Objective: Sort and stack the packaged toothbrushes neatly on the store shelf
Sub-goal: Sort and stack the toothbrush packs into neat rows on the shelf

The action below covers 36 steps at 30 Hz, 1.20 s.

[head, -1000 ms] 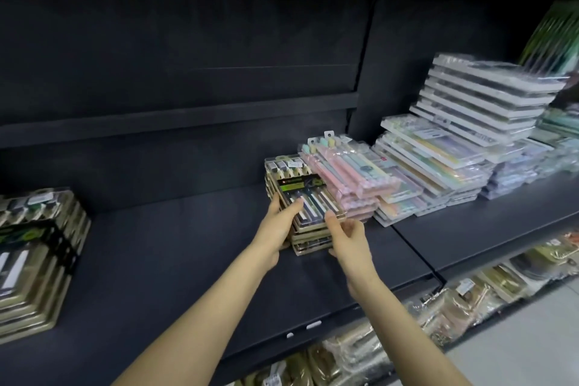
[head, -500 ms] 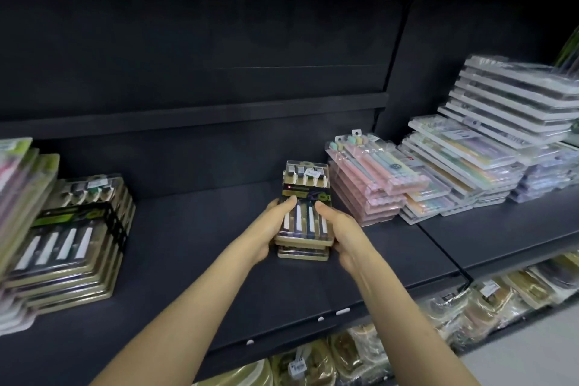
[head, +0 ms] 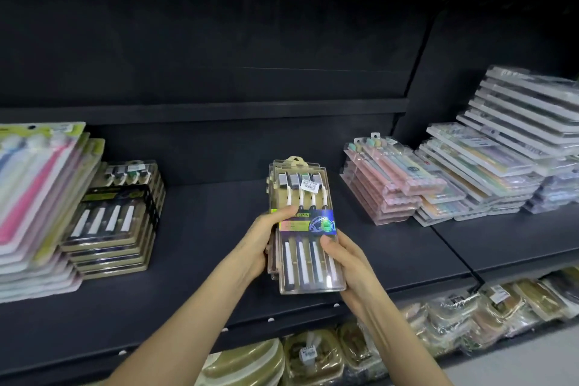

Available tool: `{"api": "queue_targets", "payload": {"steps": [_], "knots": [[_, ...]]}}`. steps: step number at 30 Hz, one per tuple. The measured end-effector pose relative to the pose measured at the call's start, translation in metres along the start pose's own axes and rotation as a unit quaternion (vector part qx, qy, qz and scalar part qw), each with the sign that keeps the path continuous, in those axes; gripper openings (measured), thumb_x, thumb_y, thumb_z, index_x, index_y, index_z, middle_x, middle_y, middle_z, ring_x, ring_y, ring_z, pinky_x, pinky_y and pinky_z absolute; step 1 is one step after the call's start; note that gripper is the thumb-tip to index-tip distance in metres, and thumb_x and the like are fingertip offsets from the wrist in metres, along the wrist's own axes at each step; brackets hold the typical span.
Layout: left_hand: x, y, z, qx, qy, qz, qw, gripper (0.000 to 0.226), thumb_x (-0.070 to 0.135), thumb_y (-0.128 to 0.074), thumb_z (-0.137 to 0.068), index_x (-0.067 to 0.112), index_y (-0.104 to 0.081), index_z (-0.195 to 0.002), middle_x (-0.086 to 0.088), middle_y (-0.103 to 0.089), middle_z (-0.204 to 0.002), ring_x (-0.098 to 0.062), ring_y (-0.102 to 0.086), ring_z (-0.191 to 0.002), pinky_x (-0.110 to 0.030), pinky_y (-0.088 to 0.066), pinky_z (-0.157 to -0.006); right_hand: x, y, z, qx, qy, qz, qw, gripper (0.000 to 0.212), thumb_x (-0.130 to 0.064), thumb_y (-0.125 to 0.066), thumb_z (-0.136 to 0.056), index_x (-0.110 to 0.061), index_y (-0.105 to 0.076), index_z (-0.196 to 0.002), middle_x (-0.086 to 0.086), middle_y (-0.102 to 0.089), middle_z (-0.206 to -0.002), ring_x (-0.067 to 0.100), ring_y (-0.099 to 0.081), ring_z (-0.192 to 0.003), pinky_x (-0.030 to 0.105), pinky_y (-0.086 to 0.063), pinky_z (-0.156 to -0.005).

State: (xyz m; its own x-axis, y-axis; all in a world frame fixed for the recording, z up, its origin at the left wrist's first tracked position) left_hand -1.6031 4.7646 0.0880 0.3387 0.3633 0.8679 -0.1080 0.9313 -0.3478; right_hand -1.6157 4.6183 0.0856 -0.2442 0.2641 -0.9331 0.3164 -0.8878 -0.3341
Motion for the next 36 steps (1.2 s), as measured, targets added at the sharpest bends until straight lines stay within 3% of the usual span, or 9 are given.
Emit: {"api": "queue_targets", "payload": {"steps": [4, 9, 12, 15, 19, 22, 28, 32, 36], "knots": [[0.005, 0.021, 0.029, 0.015, -0.137, 0.046, 0.989, 0.065, 0.026, -0.086, -0.058, 0.018, -0.059, -0.117, -0.008, -0.073, -0.103, -0.024, -0.071, -0.09, -0.03, -0.057, -0.067, -0.018, -0.021, -0.012, -0.02, 0.015, 0.045, 0.999, 0.065, -0.033, -0.084, -0.059, -0.023, -0.059, -0.118, 0.007, -0.069, -0.114, 0.025, -0.069, -0.1, 0.032, -0.056, -0.075], [0.043, 0.037, 0.059, -0.038, -0.264, -0.086, 0.96, 0.084, 0.022, -0.082, -0.061, 0.027, -0.043, -0.135, 0.0, -0.064, -0.124, -0.02, -0.061, -0.114, -0.026, -0.052, -0.086, -0.044, -0.067, -0.037, -0.108, 0.054, 0.084, 0.989, 0.075, -0.016, -0.084, -0.059, -0.02, -0.053, -0.127, 0.005, -0.069, -0.117, 0.025, -0.065, -0.108, 0.036, -0.055, -0.086], [0.063, 0.055, 0.067, -0.032, -0.27, -0.168, 0.948, 0.096, 0.022, -0.084, -0.056, 0.039, -0.034, -0.136, 0.014, -0.061, -0.127, -0.007, -0.057, -0.119, -0.018, -0.047, -0.092, -0.046, -0.085, -0.041, -0.121, 0.091, 0.094, 0.984, 0.079, -0.01, -0.083, -0.053, -0.018, -0.052, -0.125, 0.005, -0.069, -0.116, 0.024, -0.064, -0.11, 0.03, -0.054, -0.083], [0.066, 0.07, 0.074, -0.014, -0.254, -0.209, 0.944, 0.117, 0.025, -0.085, -0.051, 0.032, -0.019, -0.148, 0.013, -0.05, -0.139, -0.002, -0.049, -0.125, -0.023, -0.042, -0.103, -0.039, -0.1, -0.04, -0.136, 0.114, 0.104, 0.979, 0.085, -0.008, -0.084, -0.054, -0.019, -0.046, -0.13, 0.003, -0.067, -0.119, 0.023, -0.062, -0.113, 0.028, -0.053, -0.084], [0.062, 0.076, 0.081, -0.009, -0.254, -0.234, 0.938, 0.112, 0.017, -0.083, -0.061, 0.031, -0.015, -0.148, 0.015, -0.039, -0.145, 0.006, -0.043, -0.127, -0.014, -0.04, -0.099, -0.031, -0.109, -0.036, -0.156, 0.119, 0.116, 0.974, 0.1, -0.017, -0.083, -0.059, -0.017, -0.031, -0.144, 0.0, -0.063, -0.125, 0.02, -0.059, -0.118, 0.027, -0.051, -0.087], [0.053, 0.074, 0.08, -0.021, -0.247, -0.237, 0.939, 0.117, 0.016, -0.08, -0.065, 0.024, -0.001, -0.152, 0.008, -0.031, -0.152, -0.003, -0.037, -0.135, -0.023, -0.036, -0.109, -0.019, -0.106, -0.031, -0.161, 0.104, 0.113, 0.975, 0.097, -0.018, -0.082, -0.062, -0.02, -0.029, -0.144, 0.001, -0.061, -0.129, 0.02, -0.057, -0.12, 0.024, -0.05, -0.089], [0.034, 0.065, 0.075, -0.006, -0.271, -0.232, 0.934, 0.131, 0.031, -0.084, -0.061, 0.022, 0.011, -0.151, -0.01, -0.032, -0.151, -0.018, -0.039, -0.137, -0.044, -0.032, -0.114, 0.001, -0.101, -0.025, -0.136, 0.091, 0.105, 0.981, 0.086, -0.025, -0.08, -0.062, -0.028, -0.035, -0.136, -0.011, -0.065, -0.121, 0.009, -0.06, -0.114, 0.017, -0.049, -0.086], [0.027, 0.067, 0.072, 0.011, -0.276, -0.239, 0.931, 0.127, 0.038, -0.083, -0.06, 0.019, 0.004, -0.151, -0.009, -0.033, -0.15, -0.019, -0.036, -0.138, -0.048, -0.031, -0.114, 0.001, -0.102, -0.024, -0.122, 0.096, 0.093, 0.984, 0.087, -0.025, -0.079, -0.063, -0.028, -0.036, -0.138, -0.011, -0.065, -0.121, 0.008, -0.06, -0.113, 0.016, -0.049, -0.085], [0.03, 0.075, 0.079, 0.06, -0.301, -0.247, 0.919, 0.103, 0.044, -0.082, -0.061, 0.02, -0.029, -0.146, -0.001, -0.051, -0.137, -0.017, -0.048, -0.128, -0.043, -0.041, -0.107, -0.01, -0.107, -0.023, -0.103, 0.11, 0.099, 0.984, 0.079, -0.025, -0.081, -0.063, -0.028, -0.045, -0.134, -0.006, -0.067, -0.12, 0.011, -0.063, -0.11, 0.017, -0.051, -0.083]]}}
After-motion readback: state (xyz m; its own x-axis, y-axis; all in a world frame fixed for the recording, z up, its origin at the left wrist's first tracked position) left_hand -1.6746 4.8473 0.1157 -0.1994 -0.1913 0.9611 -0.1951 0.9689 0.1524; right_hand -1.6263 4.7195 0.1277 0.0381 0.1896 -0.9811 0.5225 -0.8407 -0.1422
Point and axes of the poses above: each hand's wrist, its own z-axis away from the middle knuckle, its own y-axis out of the back of the hand, x = y × z, the point moved 7 cm from there along -z, towards the middle knuckle
